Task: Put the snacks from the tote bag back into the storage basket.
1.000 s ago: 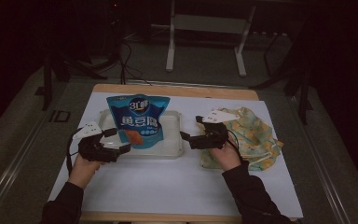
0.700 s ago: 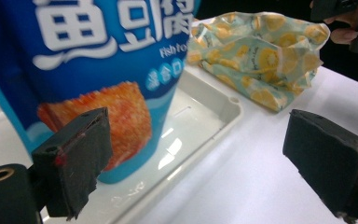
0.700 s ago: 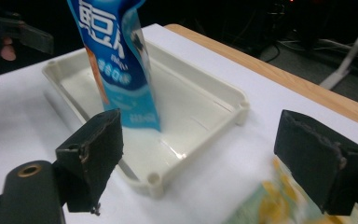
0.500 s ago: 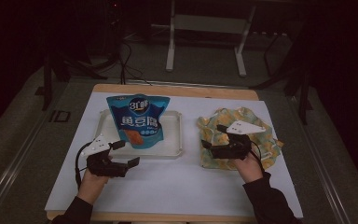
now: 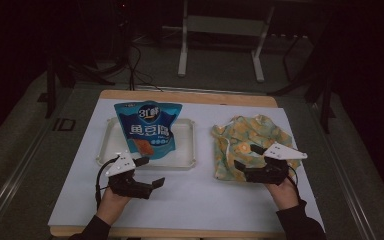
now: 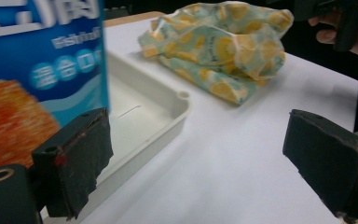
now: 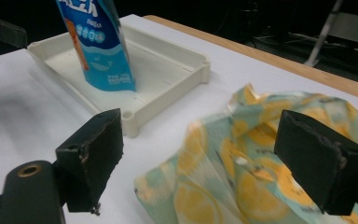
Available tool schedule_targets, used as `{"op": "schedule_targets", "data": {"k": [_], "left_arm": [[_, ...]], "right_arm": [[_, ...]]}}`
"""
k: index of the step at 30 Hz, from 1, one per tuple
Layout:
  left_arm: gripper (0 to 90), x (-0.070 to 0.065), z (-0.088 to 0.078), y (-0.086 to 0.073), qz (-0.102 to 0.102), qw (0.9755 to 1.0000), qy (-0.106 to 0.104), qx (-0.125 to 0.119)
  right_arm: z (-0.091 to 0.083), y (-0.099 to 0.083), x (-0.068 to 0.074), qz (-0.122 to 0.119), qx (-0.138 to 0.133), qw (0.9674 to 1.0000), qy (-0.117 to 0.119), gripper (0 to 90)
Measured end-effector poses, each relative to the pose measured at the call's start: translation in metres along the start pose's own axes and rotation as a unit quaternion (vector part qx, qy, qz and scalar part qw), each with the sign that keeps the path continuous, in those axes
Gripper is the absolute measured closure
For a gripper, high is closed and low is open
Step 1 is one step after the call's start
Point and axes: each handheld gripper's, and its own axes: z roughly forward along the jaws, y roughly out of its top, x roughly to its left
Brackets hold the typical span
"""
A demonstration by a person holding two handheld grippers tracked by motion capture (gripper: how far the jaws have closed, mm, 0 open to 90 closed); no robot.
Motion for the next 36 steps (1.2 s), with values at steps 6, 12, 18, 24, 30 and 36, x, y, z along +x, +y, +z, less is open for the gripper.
{"op": "schedule_targets", "data": {"k": [6,12,18,24,30,36], "left_arm": [[8.6,-0.009,0.012,-0.002,0.019,0.9997,0.001,0.015],[8.6,-0.011,0.018,-0.004,0.027,0.9995,0.009,0.015],[8.6,-0.011,0.019,-0.012,0.04,0.9989,0.015,0.02],[8.6,-0.007,0.015,-0.017,0.033,0.9992,0.021,0.013],[8.6,-0.006,0.013,-0.023,0.042,0.9984,0.027,0.028],[8.7,-0.008,0.015,-0.025,0.053,0.9978,0.025,0.031]], "right_arm": [[-0.016,-0.014,-0.004,0.003,-0.005,0.9996,-0.029,15.4],[-0.031,-0.027,-0.009,0.017,-0.017,0.9984,-0.051,15.4],[-0.041,-0.039,-0.014,0.027,-0.018,0.9966,-0.075,15.4],[-0.049,-0.048,-0.018,0.027,-0.02,0.9949,-0.095,15.4],[-0.051,-0.05,-0.022,0.032,-0.023,0.9937,-0.105,15.4],[-0.053,-0.053,-0.026,0.035,-0.032,0.9914,-0.122,15.4]]}}
